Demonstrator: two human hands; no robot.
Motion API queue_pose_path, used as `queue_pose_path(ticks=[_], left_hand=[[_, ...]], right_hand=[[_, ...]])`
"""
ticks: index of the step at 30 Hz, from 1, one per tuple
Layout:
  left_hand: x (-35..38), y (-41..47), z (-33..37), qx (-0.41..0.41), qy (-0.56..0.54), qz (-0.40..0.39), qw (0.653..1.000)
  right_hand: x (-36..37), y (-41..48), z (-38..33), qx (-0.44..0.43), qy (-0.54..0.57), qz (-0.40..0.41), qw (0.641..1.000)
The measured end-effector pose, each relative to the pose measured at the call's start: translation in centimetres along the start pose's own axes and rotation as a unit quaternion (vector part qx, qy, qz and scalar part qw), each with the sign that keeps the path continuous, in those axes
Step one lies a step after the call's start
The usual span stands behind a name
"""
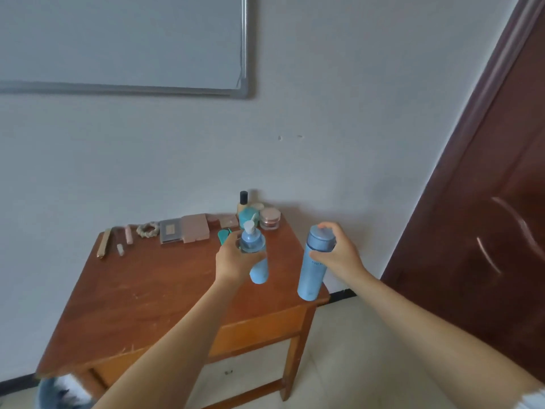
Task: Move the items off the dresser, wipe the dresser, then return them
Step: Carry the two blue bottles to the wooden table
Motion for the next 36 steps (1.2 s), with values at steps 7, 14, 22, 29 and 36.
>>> queue_pose_path(ticks=[7, 14, 22, 29, 36], left_hand=[[5.0, 13.5, -2.2, -0.056, 0.003, 0.022, 0.998], [7.3, 19.9, -3.8, -0.074, 0.058, 0.017, 0.995], [7.3, 21.1, -5.7, -0.097, 0.079, 0.031, 0.992], [7.3, 21.6, -6.8, -0.104, 0.074, 0.028, 0.991], [7.1, 21.5, -6.8, -0.107, 0.086, -0.003, 0.991]], right_hand=[[4.4, 15.8, 2.3, -0.028, 0.002, -0.08, 0.996], [7.7, 24.3, 3.3, -0.033, 0.006, -0.133, 0.991], [9.9, 27.1, 5.3, -0.058, -0.036, -0.146, 0.987], [10.7, 27.4, 6.1, -0.07, -0.042, -0.176, 0.981], [10.4, 26.6, 6.7, -0.079, -0.069, -0.175, 0.979]])
Point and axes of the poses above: each hand's wrist, its own y-axis towards the middle knuckle, its own x-axis out of the palm, z = x × y, the point moved 2 cm from there along y, towards the middle knuckle, and after that the axes turned 4 degrees about x, right-handed, at the moved point
